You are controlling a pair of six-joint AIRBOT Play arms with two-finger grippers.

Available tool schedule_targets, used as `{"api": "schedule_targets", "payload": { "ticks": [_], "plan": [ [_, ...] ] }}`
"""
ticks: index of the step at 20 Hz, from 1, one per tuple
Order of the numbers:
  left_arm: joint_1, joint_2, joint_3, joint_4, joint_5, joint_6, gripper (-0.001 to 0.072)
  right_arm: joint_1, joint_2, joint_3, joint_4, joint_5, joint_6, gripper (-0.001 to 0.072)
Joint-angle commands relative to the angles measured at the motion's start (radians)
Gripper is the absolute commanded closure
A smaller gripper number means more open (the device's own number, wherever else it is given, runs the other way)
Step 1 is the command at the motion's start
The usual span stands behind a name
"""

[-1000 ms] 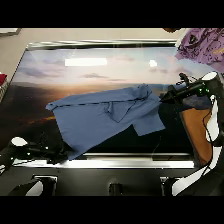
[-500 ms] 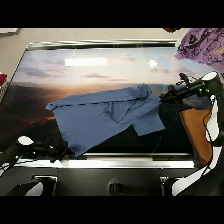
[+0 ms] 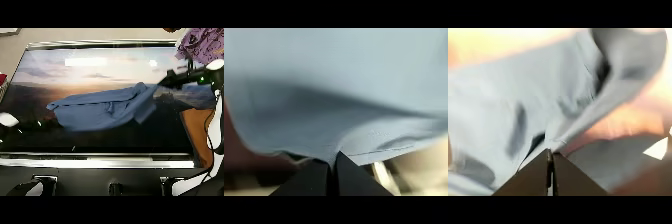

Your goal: Fold the clothes and pants, and hang the long-sleeved shirts on hangers.

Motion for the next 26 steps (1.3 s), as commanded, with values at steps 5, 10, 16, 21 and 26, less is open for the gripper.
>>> {"api": "schedule_targets", "payload": {
  "ticks": [5,10,16,21,26],
  "plan": [
    [0.034,0.002,1.006,0.521,-0.030,-0.258,0.0696,0.065,0.360,0.245,-0.171,-0.383,0.005,0.0694],
    [0.062,0.074,1.302,0.533,-0.237,-0.301,0.0696,0.065,0.713,0.245,-0.340,-0.349,0.032,0.0694],
    [0.062,0.246,1.194,0.586,-0.305,-0.378,0.0696,0.065,0.932,0.245,-0.485,-0.301,0.159,0.0694],
    [0.060,0.148,1.100,0.541,-0.344,-0.290,0.0695,0.065,0.822,0.204,-0.496,-0.198,0.241,0.0693],
    [0.060,-0.148,0.916,0.453,-0.319,-0.182,0.0695,0.066,0.469,0.144,-0.479,-0.008,0.338,0.0693]
  ]
}}
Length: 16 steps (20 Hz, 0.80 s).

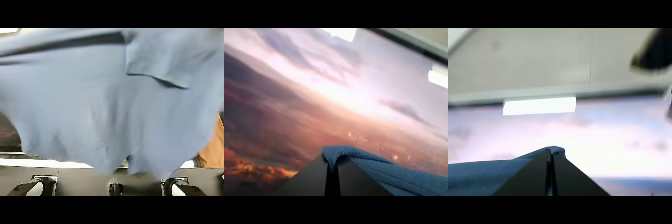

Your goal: Fold the clothes and pants, and hang the long-sleeved shirts on hangers.

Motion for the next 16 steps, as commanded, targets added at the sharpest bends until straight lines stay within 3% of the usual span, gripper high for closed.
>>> {"api": "schedule_targets", "payload": {
  "ticks": [1,6,10,13,16],
  "plan": [
    [-0.002,-0.230,-0.130,-0.042,0.051,0.064,0.0695,0.001,-0.263,-0.037,0.007,0.105,0.053,0.0693],
    [-0.045,-0.638,-0.170,-0.042,0.278,0.022,0.0695,0.034,-0.666,-0.059,0.019,-0.061,0.053,0.0693],
    [-0.096,-0.837,-0.099,-0.042,0.441,0.015,0.0695,0.102,-0.844,-0.059,0.014,-0.239,0.057,0.0693],
    [-0.107,-0.859,-0.042,-0.020,0.455,0.016,0.0695,0.120,-0.868,-0.059,-0.034,-0.293,0.093,0.0693],
    [-0.104,-0.835,-0.031,-0.004,0.386,0.016,0.0695,0.116,-0.851,-0.059,-0.079,-0.227,0.106,0.0693]
  ]
}}
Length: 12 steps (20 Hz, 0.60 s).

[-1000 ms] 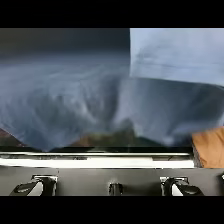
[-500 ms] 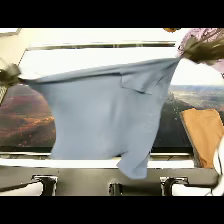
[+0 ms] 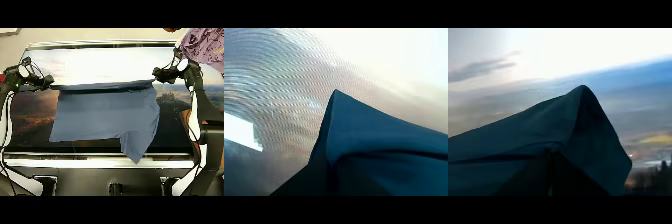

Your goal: Fold the clothes and pants, and hang the long-sleeved shirts on hangers.

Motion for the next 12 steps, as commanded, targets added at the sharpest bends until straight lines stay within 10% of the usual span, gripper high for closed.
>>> {"api": "schedule_targets", "payload": {
  "ticks": [1,12],
  "plan": [
    [-0.004,-0.009,0.021,0.015,-0.072,-0.001,0.0695,0.007,-0.004,0.000,-0.061,0.058,0.019,0.0693],
    [-0.012,-0.060,-0.041,-0.040,-0.374,0.040,0.0692,0.007,-0.003,-0.001,-0.092,0.411,0.019,0.0693]
  ]
}}
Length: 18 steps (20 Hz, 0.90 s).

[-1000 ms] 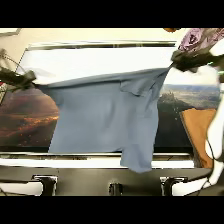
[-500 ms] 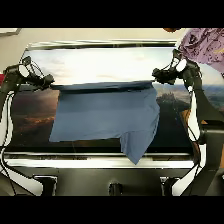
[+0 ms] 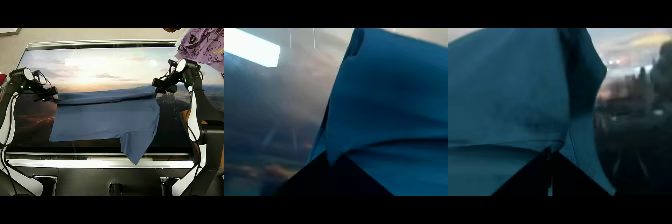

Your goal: Fold the clothes and pants, and hang the long-sleeved shirts on hangers.

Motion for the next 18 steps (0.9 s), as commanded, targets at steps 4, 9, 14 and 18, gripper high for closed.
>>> {"api": "schedule_targets", "payload": {
  "ticks": [4,9,14,18],
  "plan": [
    [-0.002,-0.050,-0.008,-0.035,-0.120,0.033,0.0692,0.004,-0.022,-0.001,-0.006,0.103,0.003,0.0693],
    [-0.002,-0.082,-0.008,-0.035,-0.118,0.032,0.0686,0.025,-0.066,-0.001,-0.007,0.124,0.007,0.0692],
    [0.014,-0.063,0.047,-0.015,-0.134,0.032,0.0012,0.023,-0.055,0.000,0.009,0.125,0.020,0.0333],
    [0.073,0.040,0.109,0.075,-0.207,0.068,0.0013,-0.006,0.076,0.000,0.016,0.135,-0.075,0.0216]
  ]
}}
